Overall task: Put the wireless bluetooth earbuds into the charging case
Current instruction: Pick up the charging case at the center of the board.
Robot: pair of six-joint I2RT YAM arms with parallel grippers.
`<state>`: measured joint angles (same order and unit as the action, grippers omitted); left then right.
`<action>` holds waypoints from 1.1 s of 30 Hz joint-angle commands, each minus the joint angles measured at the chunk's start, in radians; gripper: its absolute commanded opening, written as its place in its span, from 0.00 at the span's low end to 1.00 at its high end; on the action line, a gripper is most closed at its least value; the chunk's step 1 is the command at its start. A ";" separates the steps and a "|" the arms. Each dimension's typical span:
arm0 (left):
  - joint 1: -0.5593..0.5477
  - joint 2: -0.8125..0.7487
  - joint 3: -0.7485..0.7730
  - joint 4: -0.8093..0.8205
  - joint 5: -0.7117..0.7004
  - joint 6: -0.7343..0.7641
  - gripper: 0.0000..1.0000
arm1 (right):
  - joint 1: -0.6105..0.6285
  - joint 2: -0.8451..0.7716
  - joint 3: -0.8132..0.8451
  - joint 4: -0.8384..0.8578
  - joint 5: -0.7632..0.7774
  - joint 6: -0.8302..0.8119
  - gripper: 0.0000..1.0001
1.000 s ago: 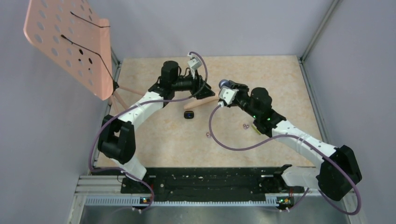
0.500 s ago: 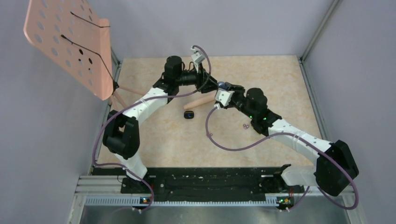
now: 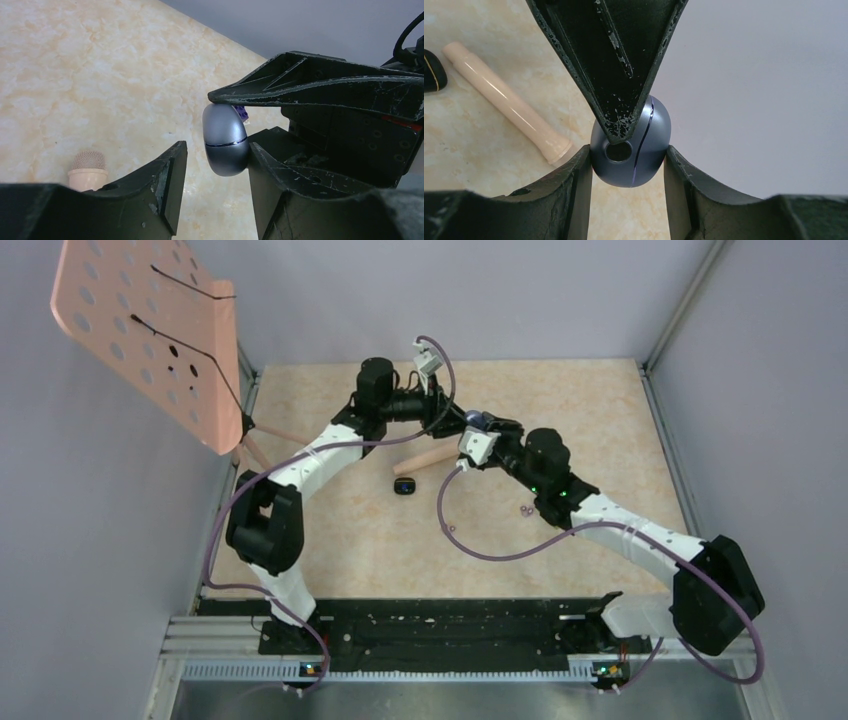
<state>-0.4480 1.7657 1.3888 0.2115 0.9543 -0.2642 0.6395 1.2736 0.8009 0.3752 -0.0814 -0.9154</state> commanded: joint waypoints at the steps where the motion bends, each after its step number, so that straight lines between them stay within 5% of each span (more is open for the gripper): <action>1: -0.006 0.014 0.048 0.017 0.030 -0.008 0.53 | 0.020 0.005 0.060 0.077 0.005 0.010 0.00; 10: -0.007 0.024 0.050 0.041 0.053 -0.019 0.44 | 0.025 0.010 0.059 0.082 0.010 0.007 0.00; 19: -0.006 0.042 0.066 0.044 0.078 -0.033 0.48 | 0.033 0.023 0.062 0.115 0.042 0.018 0.00; 27: -0.007 0.042 0.063 0.059 0.089 -0.036 0.36 | 0.032 0.019 0.059 0.092 0.017 0.012 0.00; 30: -0.008 0.042 0.059 0.074 0.102 -0.037 0.21 | 0.032 0.018 0.066 0.059 -0.005 0.013 0.08; 33: -0.001 0.040 0.046 0.122 0.128 -0.041 0.01 | 0.032 0.017 0.131 -0.073 -0.013 0.084 0.38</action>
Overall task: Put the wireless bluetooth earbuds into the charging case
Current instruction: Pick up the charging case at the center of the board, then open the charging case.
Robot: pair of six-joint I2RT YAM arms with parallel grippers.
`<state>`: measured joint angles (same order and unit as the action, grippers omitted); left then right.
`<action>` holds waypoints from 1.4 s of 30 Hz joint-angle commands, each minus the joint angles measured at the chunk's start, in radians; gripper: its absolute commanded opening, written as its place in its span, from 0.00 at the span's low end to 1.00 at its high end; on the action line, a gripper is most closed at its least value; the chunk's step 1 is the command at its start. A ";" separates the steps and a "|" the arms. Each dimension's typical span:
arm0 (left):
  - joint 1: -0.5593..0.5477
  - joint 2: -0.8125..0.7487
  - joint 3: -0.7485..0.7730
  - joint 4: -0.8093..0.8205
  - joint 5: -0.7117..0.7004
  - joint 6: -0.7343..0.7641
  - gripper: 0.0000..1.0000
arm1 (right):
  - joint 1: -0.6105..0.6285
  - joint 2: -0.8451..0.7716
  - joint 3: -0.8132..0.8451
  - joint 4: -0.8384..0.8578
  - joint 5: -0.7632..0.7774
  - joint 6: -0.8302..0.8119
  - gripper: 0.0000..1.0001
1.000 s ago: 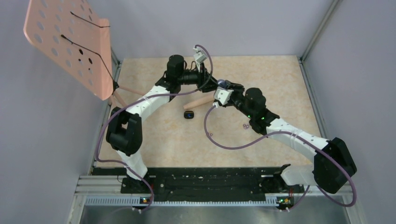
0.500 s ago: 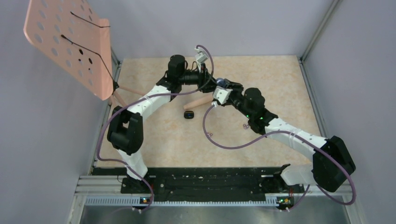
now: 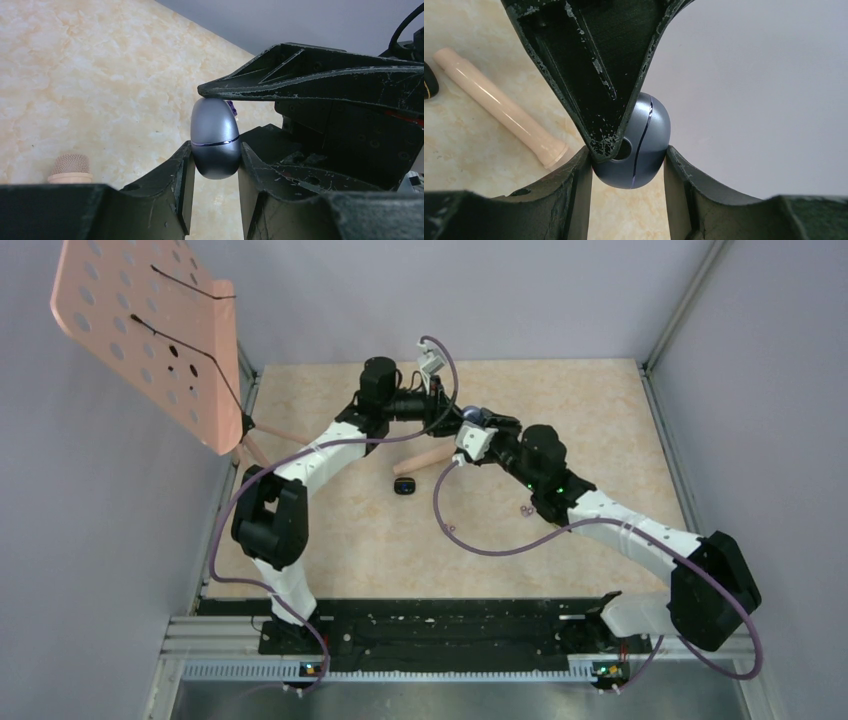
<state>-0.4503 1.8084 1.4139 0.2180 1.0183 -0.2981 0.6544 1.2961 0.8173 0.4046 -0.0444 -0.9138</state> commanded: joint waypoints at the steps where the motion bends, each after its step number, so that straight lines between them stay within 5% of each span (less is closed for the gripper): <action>1: 0.008 -0.004 0.012 0.149 0.077 -0.015 0.00 | 0.013 -0.005 0.159 -0.187 -0.048 0.130 0.44; 7: 0.051 0.008 -0.034 0.420 0.162 -0.148 0.00 | -0.106 -0.013 0.474 -0.810 -0.271 0.484 0.79; 13: 0.065 0.029 -0.082 0.689 0.228 -0.298 0.00 | -0.235 0.035 0.678 -1.150 -0.553 0.547 0.88; 26: 0.060 -0.002 -0.153 0.820 0.290 -0.283 0.00 | -0.299 0.331 0.943 -1.121 -0.832 0.743 0.83; 42: 0.052 -0.011 -0.165 0.850 0.299 -0.276 0.00 | -0.376 0.401 0.971 -1.018 -0.735 0.866 0.78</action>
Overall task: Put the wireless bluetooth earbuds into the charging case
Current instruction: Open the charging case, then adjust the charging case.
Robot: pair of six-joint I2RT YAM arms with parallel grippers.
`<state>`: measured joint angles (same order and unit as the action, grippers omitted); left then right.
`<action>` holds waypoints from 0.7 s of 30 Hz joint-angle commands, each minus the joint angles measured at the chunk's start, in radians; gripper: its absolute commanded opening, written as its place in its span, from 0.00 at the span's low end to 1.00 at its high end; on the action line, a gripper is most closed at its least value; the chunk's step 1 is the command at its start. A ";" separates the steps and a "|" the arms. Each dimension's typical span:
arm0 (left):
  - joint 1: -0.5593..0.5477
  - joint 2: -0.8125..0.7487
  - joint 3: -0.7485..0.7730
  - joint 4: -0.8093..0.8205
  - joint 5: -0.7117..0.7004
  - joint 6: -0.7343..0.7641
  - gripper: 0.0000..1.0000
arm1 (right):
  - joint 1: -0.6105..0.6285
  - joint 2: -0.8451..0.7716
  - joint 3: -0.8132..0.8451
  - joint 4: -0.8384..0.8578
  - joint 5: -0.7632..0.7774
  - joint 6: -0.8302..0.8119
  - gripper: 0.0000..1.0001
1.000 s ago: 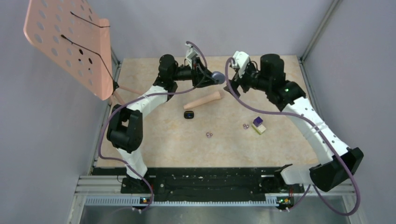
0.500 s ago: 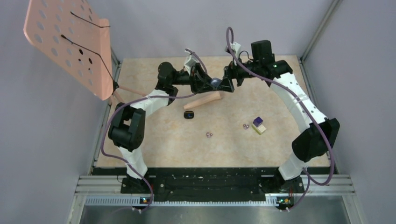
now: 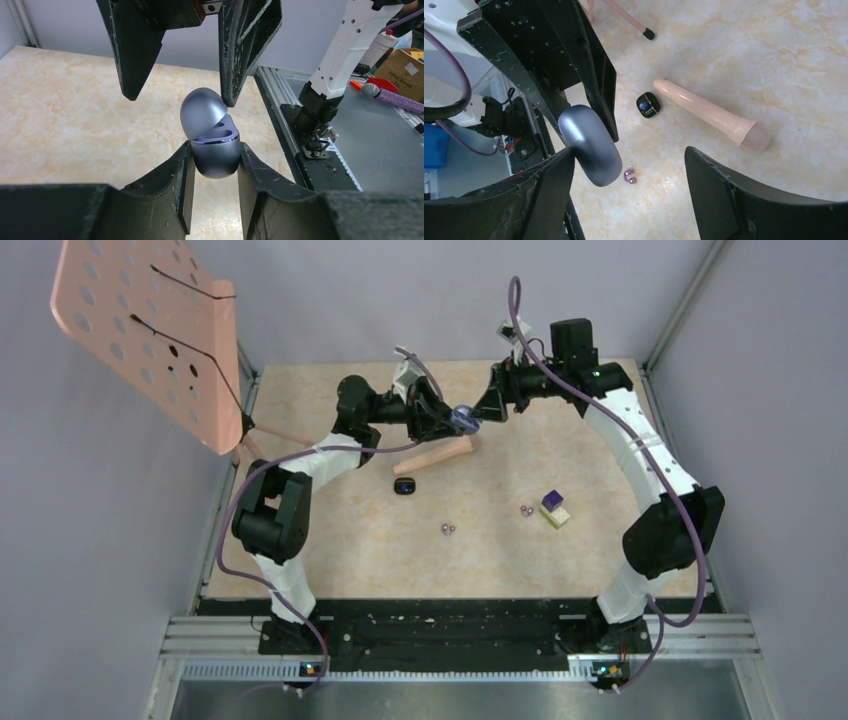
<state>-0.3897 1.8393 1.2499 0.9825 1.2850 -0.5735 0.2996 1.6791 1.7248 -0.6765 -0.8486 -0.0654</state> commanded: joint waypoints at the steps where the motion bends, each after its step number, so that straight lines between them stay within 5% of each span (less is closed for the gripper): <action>1: -0.009 -0.041 -0.003 0.091 0.032 -0.007 0.00 | -0.023 0.019 0.067 0.063 0.085 0.017 0.78; 9: -0.009 -0.020 0.001 0.122 0.013 -0.053 0.00 | -0.065 0.001 0.071 0.063 0.124 0.027 0.78; 21: 0.002 0.007 0.020 0.124 -0.034 -0.105 0.00 | -0.095 -0.051 -0.030 0.083 -0.156 0.004 0.67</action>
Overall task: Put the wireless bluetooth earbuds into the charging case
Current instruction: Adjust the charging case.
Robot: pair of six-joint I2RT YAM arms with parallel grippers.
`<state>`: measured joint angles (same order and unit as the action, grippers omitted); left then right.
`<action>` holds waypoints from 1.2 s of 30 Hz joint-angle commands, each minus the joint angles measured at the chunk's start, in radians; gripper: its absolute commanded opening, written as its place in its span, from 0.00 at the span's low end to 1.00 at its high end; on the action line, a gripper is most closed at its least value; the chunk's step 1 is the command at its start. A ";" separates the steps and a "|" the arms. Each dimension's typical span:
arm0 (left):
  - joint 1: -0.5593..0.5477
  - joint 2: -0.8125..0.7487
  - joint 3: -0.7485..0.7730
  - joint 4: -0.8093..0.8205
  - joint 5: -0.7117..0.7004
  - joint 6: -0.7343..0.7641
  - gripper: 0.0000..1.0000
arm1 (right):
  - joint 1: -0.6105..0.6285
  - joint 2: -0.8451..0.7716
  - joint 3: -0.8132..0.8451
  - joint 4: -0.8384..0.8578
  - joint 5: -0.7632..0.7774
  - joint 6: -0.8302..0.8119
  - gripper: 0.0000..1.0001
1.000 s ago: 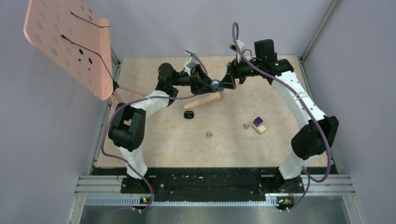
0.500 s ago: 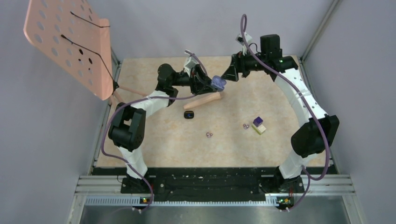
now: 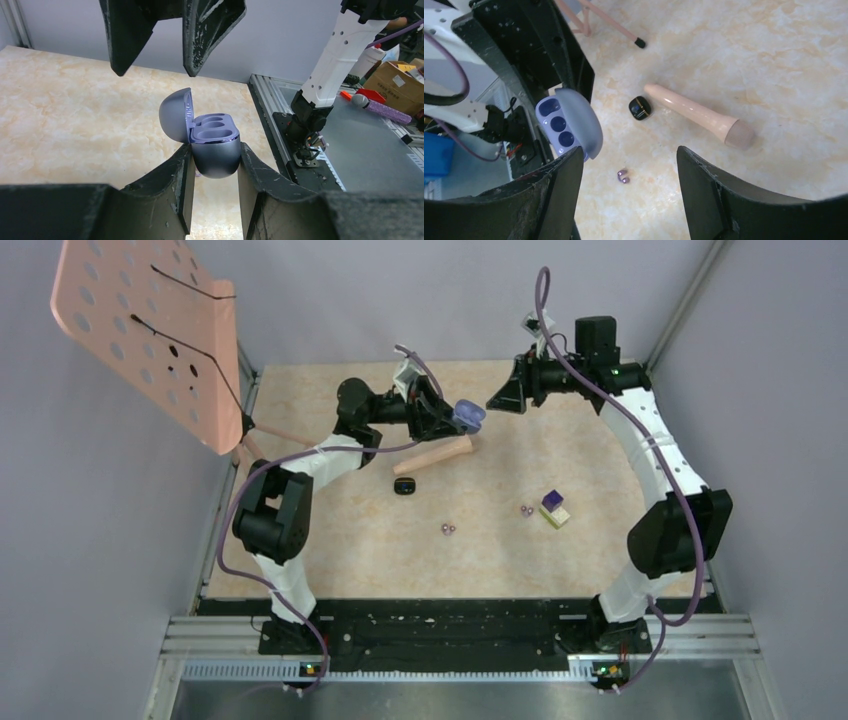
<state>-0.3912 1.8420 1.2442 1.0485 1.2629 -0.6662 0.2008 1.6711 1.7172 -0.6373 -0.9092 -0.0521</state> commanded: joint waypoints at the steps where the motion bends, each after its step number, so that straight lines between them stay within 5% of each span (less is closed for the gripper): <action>1: 0.004 0.007 0.029 0.054 -0.014 -0.014 0.00 | 0.004 -0.038 -0.020 0.052 -0.113 -0.004 0.66; 16: 0.003 0.008 0.059 0.049 -0.021 -0.053 0.00 | 0.047 0.021 -0.012 0.096 -0.199 0.028 0.54; 22: 0.000 0.009 0.062 0.045 -0.020 -0.046 0.00 | 0.059 0.036 -0.010 0.097 -0.183 0.031 0.39; 29: 0.001 0.008 0.059 0.037 -0.039 -0.051 0.00 | 0.071 0.032 -0.026 0.076 -0.195 0.002 0.37; 36: 0.001 0.010 0.058 0.031 -0.046 -0.057 0.00 | 0.081 0.028 -0.025 0.067 -0.183 -0.018 0.22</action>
<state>-0.3912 1.8584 1.2697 1.0470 1.2415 -0.7193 0.2584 1.7004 1.6928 -0.5705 -1.0588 -0.0471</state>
